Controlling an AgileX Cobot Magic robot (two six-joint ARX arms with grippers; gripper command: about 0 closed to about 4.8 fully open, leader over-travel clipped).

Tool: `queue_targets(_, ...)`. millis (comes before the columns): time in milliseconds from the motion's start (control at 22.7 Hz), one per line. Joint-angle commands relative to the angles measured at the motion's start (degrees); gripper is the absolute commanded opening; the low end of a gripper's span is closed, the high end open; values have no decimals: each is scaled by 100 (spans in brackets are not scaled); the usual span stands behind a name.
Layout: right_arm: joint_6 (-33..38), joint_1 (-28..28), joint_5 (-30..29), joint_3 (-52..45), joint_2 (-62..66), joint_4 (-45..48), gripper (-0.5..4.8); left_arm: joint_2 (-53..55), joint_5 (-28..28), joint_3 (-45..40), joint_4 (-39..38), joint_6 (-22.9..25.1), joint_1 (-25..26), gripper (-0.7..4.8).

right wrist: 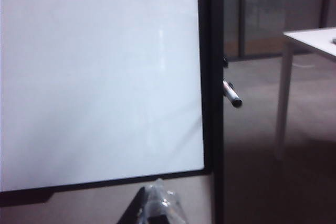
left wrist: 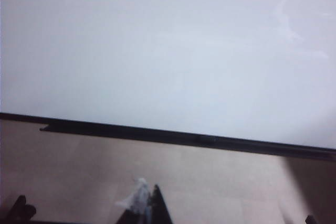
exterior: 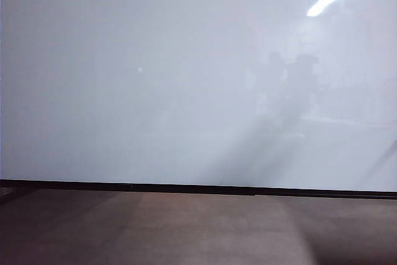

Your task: Reach to the right to find the marker pen, pick it up, and write the number 0 on the whiteboard.

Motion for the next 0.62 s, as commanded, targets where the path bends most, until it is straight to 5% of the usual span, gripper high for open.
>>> queue_targets(44, -42, 11, -79, 275, 0, 70, -8, 9, 0, 271, 50, -22, -13, -6)
queue_targets(221, -173, 11, -125, 769, 260, 68, -5, 129, 125, 756, -245, -153, -13, -6)
queue_targets(309, -192, 11, -114, 1261, 568, -35, 129, 393, 520, 1038, -328, -321, -15, -6)
queue_targets(353, -192, 9, -92, 1655, 898, -11, 271, 660, 739, 1287, -251, -319, -15, -6)
queue_targets(485, -549, -11, -72, 2498, 1749, 55, 438, 1657, 1008, 2111, -181, -319, -20, -6)
queue_targets(618, -791, -9, -72, 3305, 2699, 208, 446, 2885, 1661, 2830, 254, -424, -59, -6)
